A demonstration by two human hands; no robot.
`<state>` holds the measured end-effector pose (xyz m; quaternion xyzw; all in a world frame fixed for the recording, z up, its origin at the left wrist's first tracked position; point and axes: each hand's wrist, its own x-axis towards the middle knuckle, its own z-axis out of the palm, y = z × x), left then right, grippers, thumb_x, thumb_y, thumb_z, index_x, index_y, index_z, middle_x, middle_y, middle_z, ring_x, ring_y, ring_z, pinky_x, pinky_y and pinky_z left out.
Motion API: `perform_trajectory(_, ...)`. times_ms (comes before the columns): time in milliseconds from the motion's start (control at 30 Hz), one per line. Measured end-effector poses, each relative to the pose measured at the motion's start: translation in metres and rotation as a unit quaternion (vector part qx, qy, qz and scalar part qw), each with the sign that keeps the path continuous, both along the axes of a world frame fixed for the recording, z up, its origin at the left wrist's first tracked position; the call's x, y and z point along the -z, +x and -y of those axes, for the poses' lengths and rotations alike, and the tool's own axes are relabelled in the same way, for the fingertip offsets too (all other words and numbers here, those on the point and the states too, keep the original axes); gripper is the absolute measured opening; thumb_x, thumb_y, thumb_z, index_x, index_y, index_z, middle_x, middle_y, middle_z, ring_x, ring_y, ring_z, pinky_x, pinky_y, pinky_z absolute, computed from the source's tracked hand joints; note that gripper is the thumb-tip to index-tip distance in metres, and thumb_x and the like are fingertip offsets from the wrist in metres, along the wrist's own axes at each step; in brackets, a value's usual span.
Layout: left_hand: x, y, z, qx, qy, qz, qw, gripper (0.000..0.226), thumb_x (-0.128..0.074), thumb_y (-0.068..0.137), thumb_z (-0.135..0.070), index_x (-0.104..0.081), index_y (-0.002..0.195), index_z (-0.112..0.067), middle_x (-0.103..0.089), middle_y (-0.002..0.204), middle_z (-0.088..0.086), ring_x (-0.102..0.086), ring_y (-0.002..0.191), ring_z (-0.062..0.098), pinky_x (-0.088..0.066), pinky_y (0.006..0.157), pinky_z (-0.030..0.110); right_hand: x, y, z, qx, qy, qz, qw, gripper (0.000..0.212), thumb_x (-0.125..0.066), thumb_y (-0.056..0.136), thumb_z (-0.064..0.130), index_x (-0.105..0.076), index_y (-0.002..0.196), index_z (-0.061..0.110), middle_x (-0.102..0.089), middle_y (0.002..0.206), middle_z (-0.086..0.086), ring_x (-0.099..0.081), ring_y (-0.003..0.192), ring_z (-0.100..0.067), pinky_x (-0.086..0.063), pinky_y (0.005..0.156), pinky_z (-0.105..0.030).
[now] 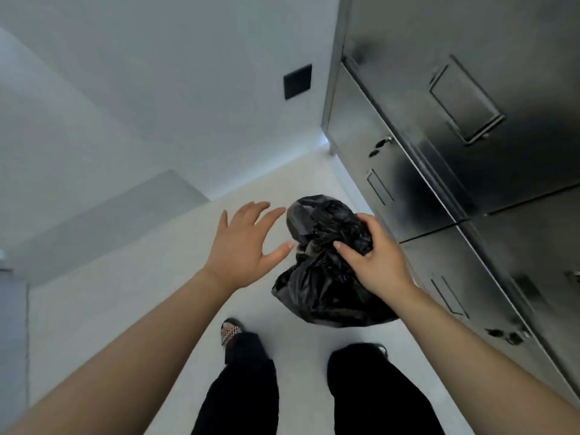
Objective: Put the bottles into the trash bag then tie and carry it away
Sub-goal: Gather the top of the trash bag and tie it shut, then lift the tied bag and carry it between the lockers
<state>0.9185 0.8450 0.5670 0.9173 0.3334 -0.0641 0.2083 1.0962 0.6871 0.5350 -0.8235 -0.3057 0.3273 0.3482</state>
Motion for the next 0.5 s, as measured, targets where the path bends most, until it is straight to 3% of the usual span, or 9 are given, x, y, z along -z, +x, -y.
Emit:
perform_trajectory(100,-0.09,-0.009,0.022,-0.006,0.0,0.022,1.0,0.073,-0.024,0.079,-0.07,-0.037,0.139,-0.031,-0.039,0.146,0.002,-0.031,0.138,0.025,-0.021,0.111,0.059,-0.093,-0.008,0.024,0.037,0.008,-0.026,0.999,0.052,-0.065,0.069,0.058,-0.04,0.113,0.052,-0.064,0.102,0.018,-0.058,0.083,0.012,-0.043,0.072,-0.014)
perform_trajectory(233,-0.167,-0.016,0.033,0.015,0.009,0.066,0.998,0.071,-0.026,0.08,-0.07,-0.039,0.137,-0.03,-0.041,0.144,0.002,-0.035,0.136,0.024,-0.026,0.108,0.058,-0.176,-0.026,0.049,0.052,0.002,-0.003,0.999,0.048,-0.067,0.07,0.054,-0.04,0.109,0.056,-0.063,0.097,0.023,-0.057,0.085,0.012,-0.038,0.066,-0.003)
perform_trajectory(300,-0.19,-0.017,0.033,0.029,0.012,0.088,0.996,0.069,-0.028,0.081,-0.069,-0.04,0.137,-0.03,-0.042,0.143,0.001,-0.035,0.135,0.023,-0.026,0.108,0.058,-0.203,-0.034,0.058,0.077,0.011,0.022,0.997,0.044,-0.069,0.072,0.05,-0.04,0.104,0.059,-0.063,0.089,0.028,-0.057,0.075,0.016,-0.039,0.062,-0.003)
perform_trajectory(400,-0.214,-0.014,0.032,0.075,0.006,0.109,0.991,0.069,-0.028,0.08,-0.069,-0.039,0.137,-0.032,-0.041,0.143,0.0,-0.035,0.135,0.022,-0.026,0.109,0.059,-0.234,-0.046,0.07,0.134,0.012,0.042,0.99,0.047,-0.068,0.071,0.053,-0.04,0.108,0.054,-0.062,0.086,0.03,-0.06,0.067,0.01,-0.044,0.063,-0.015)
perform_trajectory(500,-0.229,-0.002,0.035,0.148,-0.001,0.112,0.983,0.072,-0.024,0.079,-0.07,-0.038,0.138,-0.031,-0.04,0.145,0.0,-0.034,0.135,0.021,-0.029,0.107,0.057,-0.257,-0.064,0.085,0.183,0.012,0.08,0.98,0.048,-0.07,0.072,0.049,-0.039,0.108,0.056,-0.053,0.081,0.035,-0.056,0.061,0.014,-0.038,0.055,-0.005)
